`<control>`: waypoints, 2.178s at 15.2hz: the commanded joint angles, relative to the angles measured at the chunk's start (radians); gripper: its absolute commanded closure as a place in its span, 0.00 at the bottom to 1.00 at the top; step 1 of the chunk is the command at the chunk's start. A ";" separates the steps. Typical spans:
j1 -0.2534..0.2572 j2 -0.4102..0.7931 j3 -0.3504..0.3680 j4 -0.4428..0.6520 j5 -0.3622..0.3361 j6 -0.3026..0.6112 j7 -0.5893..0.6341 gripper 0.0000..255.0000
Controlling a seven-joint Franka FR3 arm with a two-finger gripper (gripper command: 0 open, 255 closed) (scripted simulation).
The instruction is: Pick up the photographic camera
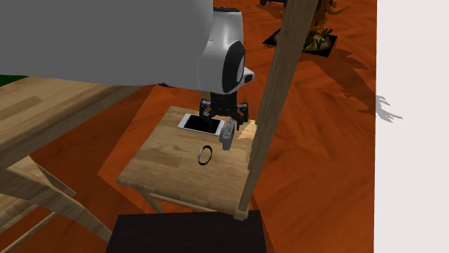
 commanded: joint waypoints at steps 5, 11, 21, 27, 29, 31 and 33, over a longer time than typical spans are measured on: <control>-0.004 0.075 -0.008 -0.010 0.004 0.092 -0.001 0.00; -0.003 0.106 -0.009 -0.031 0.009 0.144 -0.004 1.00; -0.003 0.098 -0.009 -0.024 0.008 0.129 -0.004 1.00; -0.004 0.046 -0.006 0.012 0.000 0.042 0.002 1.00; -0.005 0.031 -0.005 0.026 -0.002 0.013 0.004 1.00; -0.005 0.017 -0.004 0.040 -0.003 -0.016 0.005 1.00; -0.005 0.004 -0.003 0.056 -0.005 -0.045 0.006 1.00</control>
